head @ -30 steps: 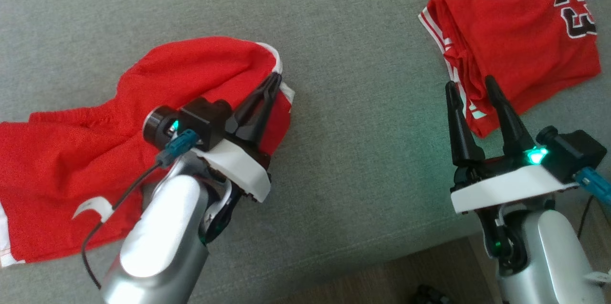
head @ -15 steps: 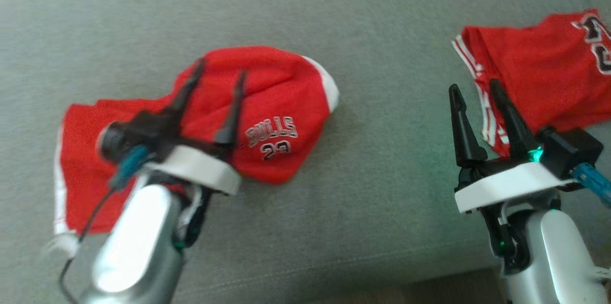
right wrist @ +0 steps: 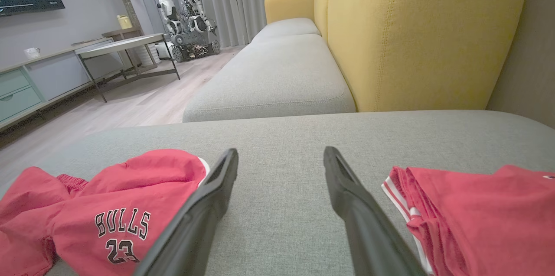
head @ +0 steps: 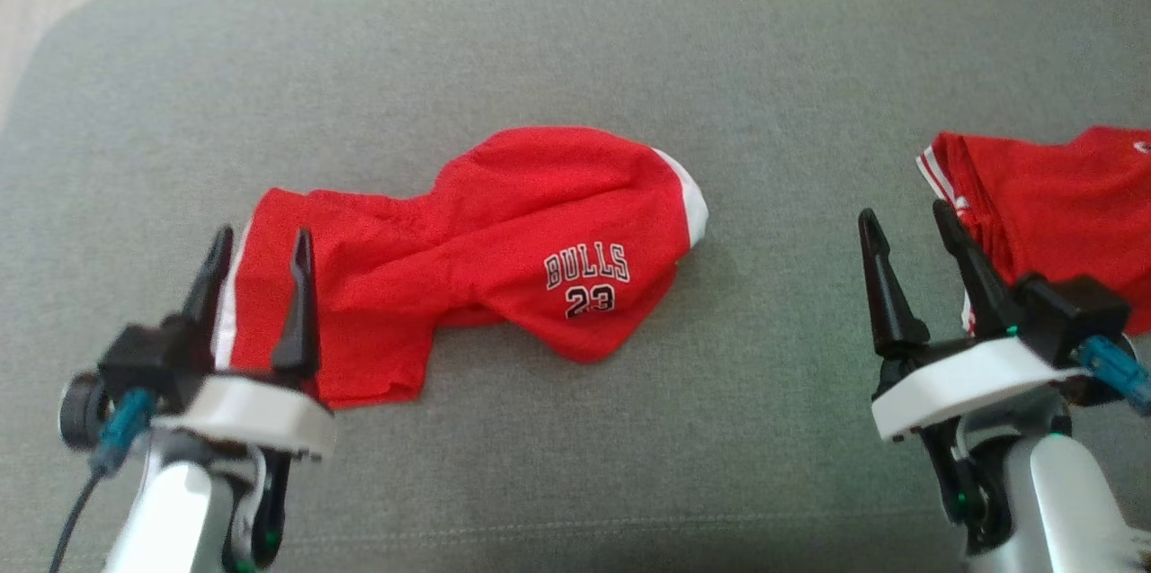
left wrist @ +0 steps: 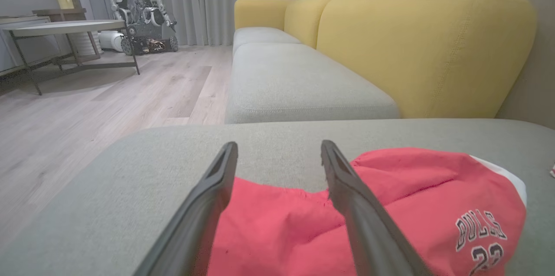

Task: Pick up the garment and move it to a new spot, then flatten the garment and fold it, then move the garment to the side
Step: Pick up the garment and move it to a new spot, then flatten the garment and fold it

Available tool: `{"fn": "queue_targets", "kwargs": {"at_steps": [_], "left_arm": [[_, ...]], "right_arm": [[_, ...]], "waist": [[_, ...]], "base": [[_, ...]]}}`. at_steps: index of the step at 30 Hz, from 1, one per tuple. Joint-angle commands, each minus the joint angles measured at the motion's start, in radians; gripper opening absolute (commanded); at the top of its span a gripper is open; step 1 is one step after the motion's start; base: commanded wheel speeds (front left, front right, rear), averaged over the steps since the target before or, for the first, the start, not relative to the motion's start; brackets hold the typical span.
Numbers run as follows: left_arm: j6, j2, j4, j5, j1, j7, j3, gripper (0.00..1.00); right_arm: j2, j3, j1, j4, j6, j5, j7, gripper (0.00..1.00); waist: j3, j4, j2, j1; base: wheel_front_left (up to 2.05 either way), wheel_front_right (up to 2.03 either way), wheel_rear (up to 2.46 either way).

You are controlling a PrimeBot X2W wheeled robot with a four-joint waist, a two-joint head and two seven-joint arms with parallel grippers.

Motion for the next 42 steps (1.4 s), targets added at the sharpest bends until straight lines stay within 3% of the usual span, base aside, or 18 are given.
{"fn": "queue_targets", "kwargs": {"at_steps": [1,18,42], "left_arm": [[0.008,0.033,-0.046,-0.008,-0.007,0.008,0.044,1.00],[0.054,0.049,-0.134,-0.039,0.150,0.076,0.053,1.00],[0.067,0.064,-0.142,-0.052,0.142,0.085,0.051,1.00]], "right_arm": [[-0.003,0.017,-0.005,-0.041,-0.001,-0.007,0.005,1.00],[-0.003,0.007,0.075,-0.088,-0.001,-0.031,0.029,1.00],[-0.003,0.002,0.073,-0.102,-0.001,-0.030,0.033,1.00]], "waist": [[-0.023,0.012,0.0000,0.0000],[-0.103,-0.010,0.0000,0.0000],[-0.082,-0.008,0.0000,0.0000]], "base": [[0.00,0.00,0.00],[0.00,0.00,0.00],[0.00,0.00,0.00]]}}
